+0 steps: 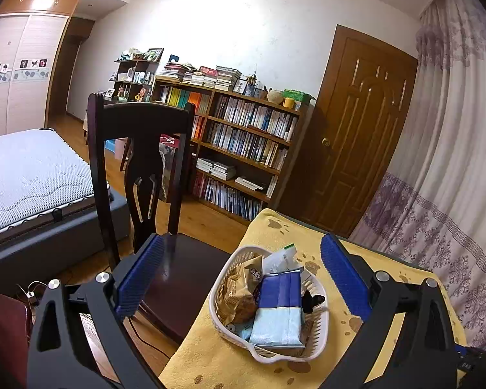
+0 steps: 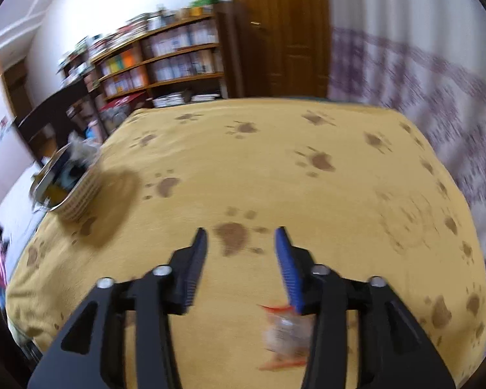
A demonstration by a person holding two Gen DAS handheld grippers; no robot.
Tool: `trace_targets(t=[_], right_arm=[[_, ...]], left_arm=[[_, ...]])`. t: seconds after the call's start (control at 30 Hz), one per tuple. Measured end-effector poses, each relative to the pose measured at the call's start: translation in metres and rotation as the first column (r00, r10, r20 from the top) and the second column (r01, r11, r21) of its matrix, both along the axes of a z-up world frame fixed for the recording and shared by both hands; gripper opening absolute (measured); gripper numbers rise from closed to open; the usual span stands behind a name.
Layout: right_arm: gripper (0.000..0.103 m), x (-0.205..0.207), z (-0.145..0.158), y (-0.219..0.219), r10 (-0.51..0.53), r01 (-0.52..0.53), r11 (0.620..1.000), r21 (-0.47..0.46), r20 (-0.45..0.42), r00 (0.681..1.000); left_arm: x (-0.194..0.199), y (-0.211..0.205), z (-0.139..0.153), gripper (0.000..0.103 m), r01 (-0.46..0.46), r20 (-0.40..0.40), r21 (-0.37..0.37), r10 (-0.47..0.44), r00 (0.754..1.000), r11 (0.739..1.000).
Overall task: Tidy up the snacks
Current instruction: 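Carry the red-edged pastry in the right tool toward the basket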
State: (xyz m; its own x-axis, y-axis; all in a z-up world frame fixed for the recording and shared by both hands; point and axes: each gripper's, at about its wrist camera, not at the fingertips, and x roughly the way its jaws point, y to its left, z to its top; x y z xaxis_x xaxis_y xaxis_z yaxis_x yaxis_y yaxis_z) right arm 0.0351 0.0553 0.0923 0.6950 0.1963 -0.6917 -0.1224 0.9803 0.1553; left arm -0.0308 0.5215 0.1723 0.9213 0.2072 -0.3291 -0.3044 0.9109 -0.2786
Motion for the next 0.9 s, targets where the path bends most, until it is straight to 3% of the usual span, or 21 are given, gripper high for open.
trace_targets(t=[0.17, 0.33, 0.5, 0.6, 0.7, 0.9], right_arm=[[0.053, -0.003, -0.026, -0.048, -0.054, 0.064, 0.994, 0.083, -0.127, 0.990], [0.055, -0.009, -0.052, -0.045, -0.008, 0.026, 0.996, 0.090, -0.196, 0.981], [0.057, -0.014, -0.073, -0.014, 0.042, -0.048, 0.999, -0.018, -0.246, 0.968], [0.057, -0.019, -0.074, -0.003, 0.041, -0.063, 0.994, -0.091, -0.227, 0.973], [0.046, -0.022, -0.074, 0.000, 0.028, -0.060, 0.988, -0.141, -0.219, 0.975], [0.040, -0.025, -0.068, 0.008, 0.044, -0.077, 0.986, -0.147, -0.217, 0.975]], left_arm=[[0.002, -0.009, 0.000, 0.098, 0.019, -0.005, 0.015, -0.019, 1.000, 1.000], [0.002, -0.017, 0.002, 0.098, 0.040, -0.009, 0.036, -0.040, 0.999, 0.999], [0.000, -0.014, 0.003, 0.098, 0.032, -0.002, 0.024, -0.032, 0.999, 0.999], [0.001, -0.009, 0.003, 0.098, 0.021, 0.001, 0.008, -0.021, 1.000, 1.000], [-0.001, -0.007, 0.004, 0.098, 0.017, 0.007, -0.002, -0.017, 1.000, 1.000], [-0.003, -0.007, 0.005, 0.098, 0.022, 0.015, -0.002, -0.022, 1.000, 1.000]])
